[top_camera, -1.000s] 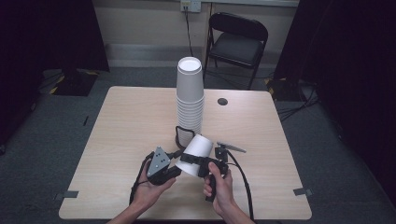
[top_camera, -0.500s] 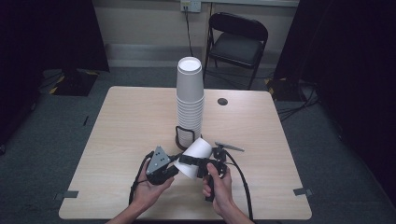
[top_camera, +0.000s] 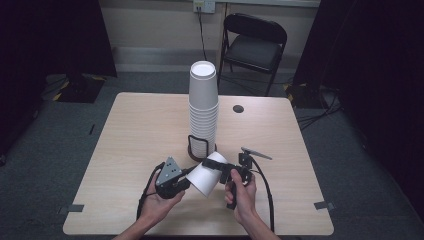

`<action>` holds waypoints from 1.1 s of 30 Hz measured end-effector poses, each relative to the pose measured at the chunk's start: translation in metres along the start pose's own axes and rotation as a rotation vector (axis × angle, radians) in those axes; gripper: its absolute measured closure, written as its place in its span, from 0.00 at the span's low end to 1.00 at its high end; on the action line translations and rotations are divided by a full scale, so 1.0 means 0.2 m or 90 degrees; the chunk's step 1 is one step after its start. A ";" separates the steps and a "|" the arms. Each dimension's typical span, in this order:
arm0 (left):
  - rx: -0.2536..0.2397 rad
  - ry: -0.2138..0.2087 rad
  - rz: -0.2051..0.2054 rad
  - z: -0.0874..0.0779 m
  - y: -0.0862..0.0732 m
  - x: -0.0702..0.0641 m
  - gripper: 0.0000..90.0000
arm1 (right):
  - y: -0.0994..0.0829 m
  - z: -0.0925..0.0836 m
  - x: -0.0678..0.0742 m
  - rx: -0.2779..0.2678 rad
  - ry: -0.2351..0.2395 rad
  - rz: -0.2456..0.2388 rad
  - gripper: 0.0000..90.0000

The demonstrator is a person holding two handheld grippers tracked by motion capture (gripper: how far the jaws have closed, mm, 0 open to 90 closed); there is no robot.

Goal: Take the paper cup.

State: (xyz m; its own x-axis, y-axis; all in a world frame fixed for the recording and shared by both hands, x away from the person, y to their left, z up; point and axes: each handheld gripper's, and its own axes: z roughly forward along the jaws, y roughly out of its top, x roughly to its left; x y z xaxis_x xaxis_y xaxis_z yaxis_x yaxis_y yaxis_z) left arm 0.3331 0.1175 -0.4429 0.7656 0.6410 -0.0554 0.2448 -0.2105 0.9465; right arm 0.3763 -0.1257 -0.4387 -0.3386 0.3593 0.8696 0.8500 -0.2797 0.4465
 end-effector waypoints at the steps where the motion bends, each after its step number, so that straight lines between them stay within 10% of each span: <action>1: 0.002 -0.002 -0.002 0.00 0.00 0.00 0.94 | 0.01 -0.01 0.00 -0.002 -0.001 -0.004 0.14; 22: 0.071 -0.021 -0.050 -0.07 0.01 0.06 0.96 | 0.09 -0.07 0.01 -0.033 -0.129 -0.145 0.14; 33: 0.089 0.007 -0.083 -0.10 0.03 0.14 0.96 | 0.07 -0.12 0.04 -0.020 -0.090 -0.241 0.14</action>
State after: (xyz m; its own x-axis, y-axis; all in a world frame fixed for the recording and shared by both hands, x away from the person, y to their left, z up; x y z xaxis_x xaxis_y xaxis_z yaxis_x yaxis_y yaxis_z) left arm 0.3439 0.1485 -0.4335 0.7156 0.6773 -0.1708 0.4224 -0.2250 0.8780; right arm 0.3756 -0.1484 -0.4195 -0.5641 0.5607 0.6062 0.6625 -0.1308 0.7375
